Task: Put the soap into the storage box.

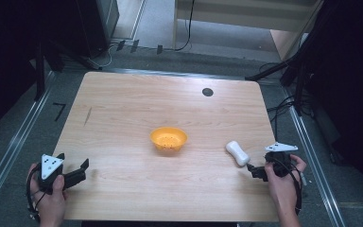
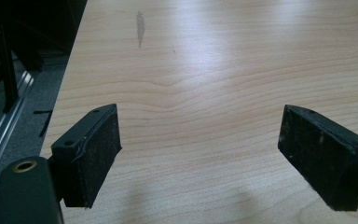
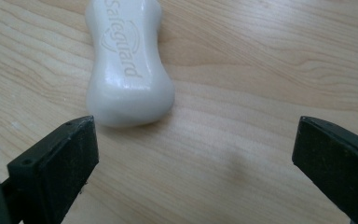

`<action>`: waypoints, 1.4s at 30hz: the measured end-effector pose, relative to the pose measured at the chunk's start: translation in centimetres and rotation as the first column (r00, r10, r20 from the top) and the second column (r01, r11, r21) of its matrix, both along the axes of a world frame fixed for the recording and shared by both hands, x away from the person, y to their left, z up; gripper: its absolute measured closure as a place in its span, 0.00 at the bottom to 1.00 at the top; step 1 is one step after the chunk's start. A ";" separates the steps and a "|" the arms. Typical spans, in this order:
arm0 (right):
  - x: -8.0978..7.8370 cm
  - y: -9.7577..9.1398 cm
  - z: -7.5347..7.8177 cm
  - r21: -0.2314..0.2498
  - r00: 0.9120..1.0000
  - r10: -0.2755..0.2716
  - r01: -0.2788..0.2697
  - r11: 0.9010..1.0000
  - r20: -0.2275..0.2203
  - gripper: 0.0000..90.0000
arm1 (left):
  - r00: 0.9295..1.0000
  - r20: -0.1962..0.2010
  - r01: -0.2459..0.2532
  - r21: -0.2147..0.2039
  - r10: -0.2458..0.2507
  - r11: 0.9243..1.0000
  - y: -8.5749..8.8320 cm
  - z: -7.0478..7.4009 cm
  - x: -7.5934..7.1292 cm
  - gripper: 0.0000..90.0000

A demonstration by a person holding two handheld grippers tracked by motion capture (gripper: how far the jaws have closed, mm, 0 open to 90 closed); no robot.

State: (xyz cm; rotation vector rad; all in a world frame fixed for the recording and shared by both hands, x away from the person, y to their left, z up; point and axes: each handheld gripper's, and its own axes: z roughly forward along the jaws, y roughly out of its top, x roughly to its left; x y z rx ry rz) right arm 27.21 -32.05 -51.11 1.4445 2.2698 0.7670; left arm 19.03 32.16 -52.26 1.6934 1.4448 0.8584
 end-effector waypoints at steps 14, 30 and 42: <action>2.4 1.4 0.7 -0.031 0.995 0.052 -0.055 0.998 -0.081 0.01 | 1.000 0.003 0.000 -0.007 0.000 1.000 0.0 0.0 0.0 0.15; 4.2 3.1 0.7 -0.047 0.984 0.081 -0.089 0.995 -0.158 0.06 | 1.000 0.004 0.001 -0.017 -0.001 1.000 0.1 0.0 -0.1 0.15; 5.4 4.6 0.6 -0.054 0.977 0.088 -0.100 0.994 -0.193 0.25 | 1.000 0.003 0.003 -0.018 -0.003 1.000 0.1 0.0 -0.1 0.15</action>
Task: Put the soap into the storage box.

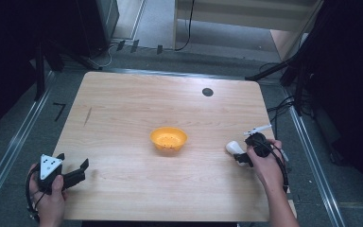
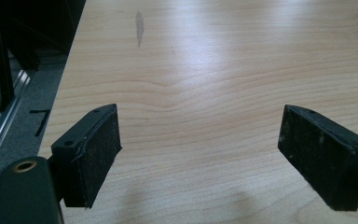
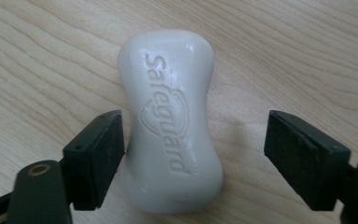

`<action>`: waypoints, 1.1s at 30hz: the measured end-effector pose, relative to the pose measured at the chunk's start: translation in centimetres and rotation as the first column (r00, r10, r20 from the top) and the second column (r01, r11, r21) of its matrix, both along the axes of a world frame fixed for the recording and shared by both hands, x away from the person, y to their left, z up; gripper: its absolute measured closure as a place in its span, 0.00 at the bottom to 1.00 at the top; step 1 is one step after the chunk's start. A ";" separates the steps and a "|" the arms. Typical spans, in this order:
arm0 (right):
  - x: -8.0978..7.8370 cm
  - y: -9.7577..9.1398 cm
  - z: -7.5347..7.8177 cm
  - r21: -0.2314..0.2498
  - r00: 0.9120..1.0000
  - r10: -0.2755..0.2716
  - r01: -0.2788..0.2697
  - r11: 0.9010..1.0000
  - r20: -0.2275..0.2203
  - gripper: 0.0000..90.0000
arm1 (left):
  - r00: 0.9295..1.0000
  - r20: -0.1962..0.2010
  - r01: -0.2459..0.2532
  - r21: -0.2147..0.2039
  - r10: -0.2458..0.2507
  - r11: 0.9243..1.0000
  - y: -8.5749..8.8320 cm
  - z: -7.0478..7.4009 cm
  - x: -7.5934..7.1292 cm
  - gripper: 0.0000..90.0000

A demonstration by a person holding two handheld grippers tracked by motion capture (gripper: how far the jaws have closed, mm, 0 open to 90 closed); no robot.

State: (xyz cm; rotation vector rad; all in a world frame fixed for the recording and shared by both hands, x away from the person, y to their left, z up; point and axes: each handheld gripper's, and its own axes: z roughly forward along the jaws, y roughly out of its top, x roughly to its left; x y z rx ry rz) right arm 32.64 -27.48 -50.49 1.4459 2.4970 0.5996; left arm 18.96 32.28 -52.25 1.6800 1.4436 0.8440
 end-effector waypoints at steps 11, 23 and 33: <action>0.8 0.9 0.0 0.019 0.999 0.015 -0.014 1.000 -0.031 0.38 | 1.000 -0.001 0.000 0.000 0.000 1.000 0.0 0.0 0.0 0.15; 1.2 1.6 -0.7 -0.020 0.997 0.025 -0.027 0.999 -0.077 0.51 | 1.000 -0.001 0.000 -0.001 0.000 1.000 0.0 0.0 0.0 0.15; 1.2 2.0 -0.7 -0.053 0.996 0.036 -0.041 0.998 -0.084 0.56 | 1.000 -0.002 0.000 0.003 0.000 1.000 0.0 0.0 0.0 0.15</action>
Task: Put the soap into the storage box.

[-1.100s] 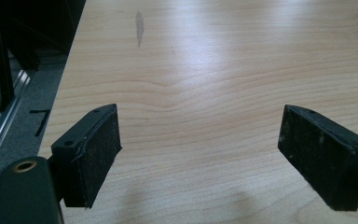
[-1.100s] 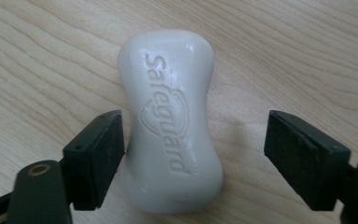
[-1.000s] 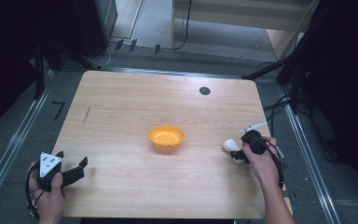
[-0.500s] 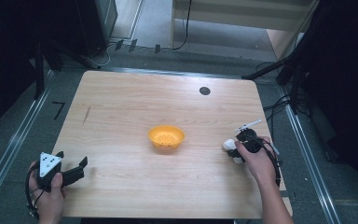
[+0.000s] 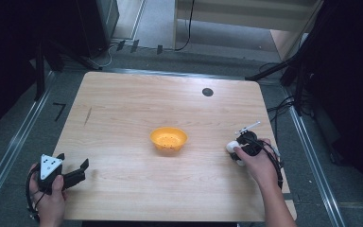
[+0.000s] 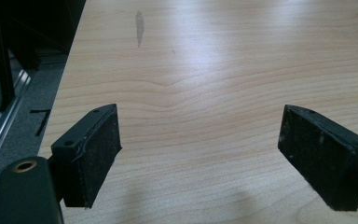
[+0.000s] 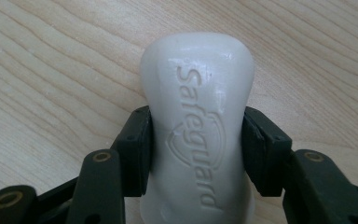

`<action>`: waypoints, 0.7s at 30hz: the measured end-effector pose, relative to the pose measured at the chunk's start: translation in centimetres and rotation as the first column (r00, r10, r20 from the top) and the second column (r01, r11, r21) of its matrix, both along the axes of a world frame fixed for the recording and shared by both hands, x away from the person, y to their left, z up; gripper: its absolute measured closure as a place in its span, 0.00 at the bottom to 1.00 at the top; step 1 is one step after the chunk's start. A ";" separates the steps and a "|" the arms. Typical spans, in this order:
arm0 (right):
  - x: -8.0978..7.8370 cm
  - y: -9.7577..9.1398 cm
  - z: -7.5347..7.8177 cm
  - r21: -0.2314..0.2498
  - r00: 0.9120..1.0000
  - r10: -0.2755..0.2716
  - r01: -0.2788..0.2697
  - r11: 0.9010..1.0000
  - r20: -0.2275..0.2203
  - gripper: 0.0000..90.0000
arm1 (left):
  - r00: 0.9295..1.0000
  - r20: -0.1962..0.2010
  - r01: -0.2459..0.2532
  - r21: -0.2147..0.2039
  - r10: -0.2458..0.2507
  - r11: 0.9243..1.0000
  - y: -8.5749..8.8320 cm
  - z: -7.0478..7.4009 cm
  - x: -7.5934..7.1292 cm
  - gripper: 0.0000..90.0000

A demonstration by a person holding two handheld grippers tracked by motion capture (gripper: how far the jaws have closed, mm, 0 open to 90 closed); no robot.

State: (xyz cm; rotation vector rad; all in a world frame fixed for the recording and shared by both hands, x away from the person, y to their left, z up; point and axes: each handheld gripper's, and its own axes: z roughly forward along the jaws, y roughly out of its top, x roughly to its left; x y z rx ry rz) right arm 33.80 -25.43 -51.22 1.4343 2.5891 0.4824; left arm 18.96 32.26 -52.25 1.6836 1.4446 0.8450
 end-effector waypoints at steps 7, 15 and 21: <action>-0.2 -0.1 0.0 0.004 1.000 0.014 -0.014 1.000 0.006 0.56 | 1.000 0.002 -0.003 0.004 0.003 1.000 0.0 0.0 0.0 0.15; -0.5 -0.3 -0.1 0.022 1.000 0.019 -0.020 1.000 0.021 0.57 | 1.000 -0.005 -0.012 0.022 0.012 1.000 -0.3 0.0 0.1 0.15; -0.7 -0.4 -0.2 0.032 0.999 0.036 -0.037 0.999 0.041 0.57 | 1.000 0.002 -0.007 0.014 0.007 1.000 -0.2 0.0 0.0 0.15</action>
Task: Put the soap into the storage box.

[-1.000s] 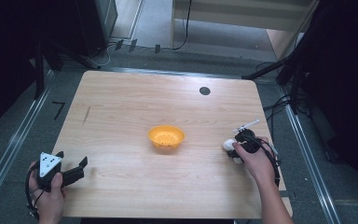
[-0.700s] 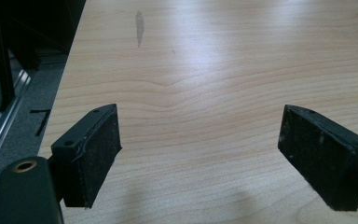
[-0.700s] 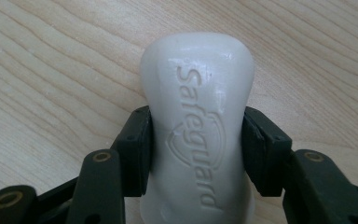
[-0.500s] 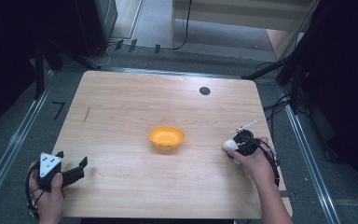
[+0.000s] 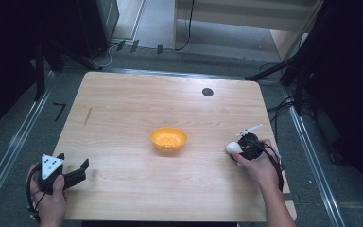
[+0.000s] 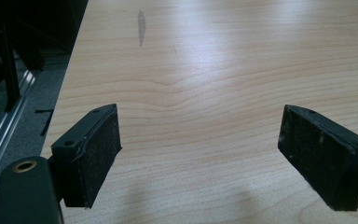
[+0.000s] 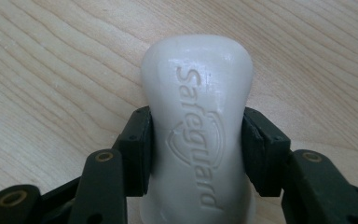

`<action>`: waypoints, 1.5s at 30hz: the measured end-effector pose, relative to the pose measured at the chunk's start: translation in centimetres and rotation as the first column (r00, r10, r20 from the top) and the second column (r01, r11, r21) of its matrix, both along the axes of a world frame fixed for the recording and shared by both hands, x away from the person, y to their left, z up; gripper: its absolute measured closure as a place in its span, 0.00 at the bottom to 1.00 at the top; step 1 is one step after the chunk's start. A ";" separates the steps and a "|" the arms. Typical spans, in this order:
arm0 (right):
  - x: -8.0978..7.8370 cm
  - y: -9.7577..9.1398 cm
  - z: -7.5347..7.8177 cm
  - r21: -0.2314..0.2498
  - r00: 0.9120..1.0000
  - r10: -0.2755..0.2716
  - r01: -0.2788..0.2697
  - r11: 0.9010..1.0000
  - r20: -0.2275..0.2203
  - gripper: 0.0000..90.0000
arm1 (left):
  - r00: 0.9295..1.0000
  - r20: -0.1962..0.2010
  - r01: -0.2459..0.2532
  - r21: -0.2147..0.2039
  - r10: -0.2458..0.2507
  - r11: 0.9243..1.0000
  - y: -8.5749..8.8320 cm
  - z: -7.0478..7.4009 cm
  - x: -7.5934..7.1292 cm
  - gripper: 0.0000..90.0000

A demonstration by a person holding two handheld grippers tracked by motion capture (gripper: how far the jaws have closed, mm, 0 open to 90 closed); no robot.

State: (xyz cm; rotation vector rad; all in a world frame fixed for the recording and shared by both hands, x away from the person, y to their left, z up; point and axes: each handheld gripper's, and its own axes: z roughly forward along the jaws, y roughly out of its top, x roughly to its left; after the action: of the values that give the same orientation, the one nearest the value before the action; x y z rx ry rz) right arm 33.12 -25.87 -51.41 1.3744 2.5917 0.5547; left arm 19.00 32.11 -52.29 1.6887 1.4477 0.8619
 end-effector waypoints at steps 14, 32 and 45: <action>-0.4 -0.5 1.6 0.013 0.998 0.047 -0.048 0.999 0.043 0.57 | 1.000 0.001 -0.009 -0.001 0.009 1.000 0.0 0.0 0.0 0.15; 0.1 1.7 3.6 0.041 0.986 0.131 -0.136 0.990 0.101 0.57 | 1.000 0.003 -0.012 -0.006 0.012 1.000 0.1 0.0 0.0 0.15; 0.6 3.5 4.5 0.030 0.971 0.211 -0.215 0.976 0.116 0.57 | 1.000 0.002 -0.010 -0.010 0.010 1.000 0.2 0.0 0.0 0.15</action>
State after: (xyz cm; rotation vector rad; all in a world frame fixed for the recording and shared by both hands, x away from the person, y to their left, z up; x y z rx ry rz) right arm 33.70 -22.33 -46.94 1.0483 2.6655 0.6996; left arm 18.99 32.26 -52.25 1.6740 1.4574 0.8603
